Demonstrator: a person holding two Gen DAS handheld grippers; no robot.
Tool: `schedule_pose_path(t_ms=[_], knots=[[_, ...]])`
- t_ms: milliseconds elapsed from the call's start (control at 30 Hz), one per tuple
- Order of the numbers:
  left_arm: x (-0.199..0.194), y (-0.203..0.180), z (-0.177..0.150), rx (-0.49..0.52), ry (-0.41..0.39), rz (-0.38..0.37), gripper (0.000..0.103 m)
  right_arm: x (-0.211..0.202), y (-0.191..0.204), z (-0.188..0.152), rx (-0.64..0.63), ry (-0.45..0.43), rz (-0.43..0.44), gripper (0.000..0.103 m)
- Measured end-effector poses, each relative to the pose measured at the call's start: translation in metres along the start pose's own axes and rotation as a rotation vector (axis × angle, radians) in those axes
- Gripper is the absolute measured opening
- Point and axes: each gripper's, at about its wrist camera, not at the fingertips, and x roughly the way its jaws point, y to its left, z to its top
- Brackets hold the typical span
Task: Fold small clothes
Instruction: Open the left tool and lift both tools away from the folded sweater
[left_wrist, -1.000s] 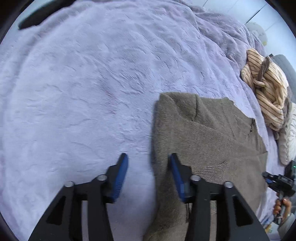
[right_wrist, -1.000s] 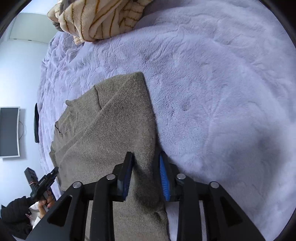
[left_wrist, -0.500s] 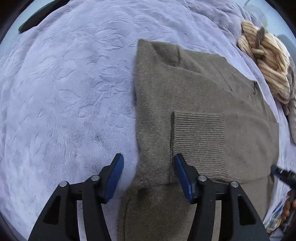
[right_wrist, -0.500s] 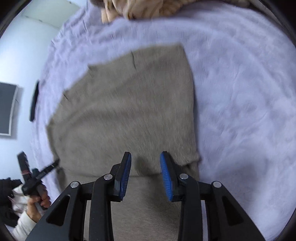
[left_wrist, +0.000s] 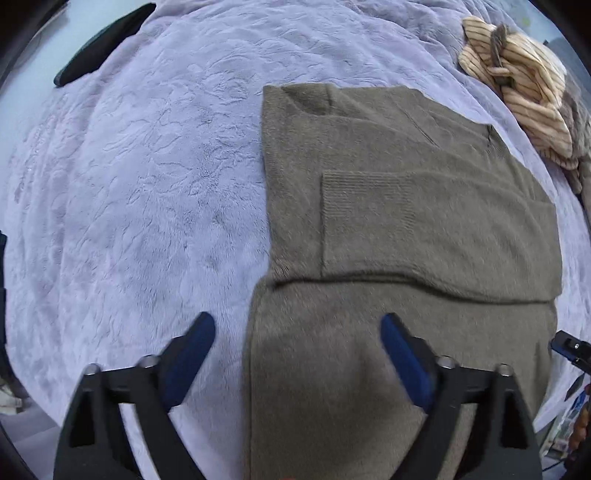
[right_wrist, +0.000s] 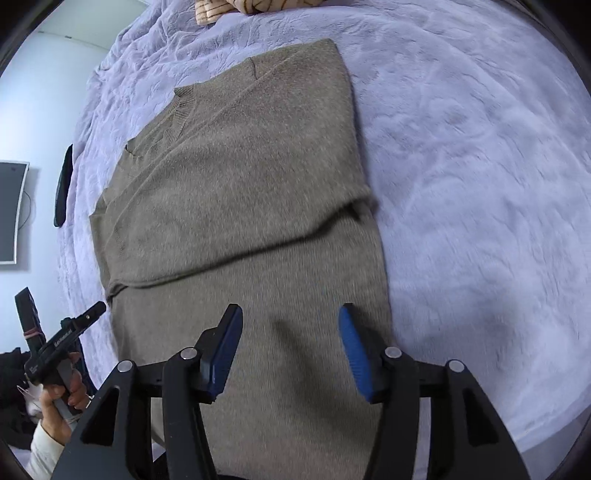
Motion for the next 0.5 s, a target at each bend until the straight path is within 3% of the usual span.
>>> schedule_pose_path(t_ms=[167, 233, 333, 500], knots=[[-0.009, -0.023, -0.017, -0.011, 0.031, -0.008, 0.094, -0.01, 0.003, -0.014, 0.002, 0.017, 0.007, 0.063], [-0.012, -0.035, -0.024, -0.005, 0.046, 0.019, 0.102, -0.015, 0.009, -0.017, -0.02, 0.018, 0.004, 0.069], [-0.019, -0.05, -0.032, 0.014, 0.047, 0.009, 0.102, -0.024, 0.015, -0.024, -0.064, 0.02, 0.002, 0.079], [-0.035, -0.063, -0.044, 0.006, 0.043, -0.013, 0.102, -0.034, 0.022, -0.031, -0.115, 0.03, 0.023, 0.083]])
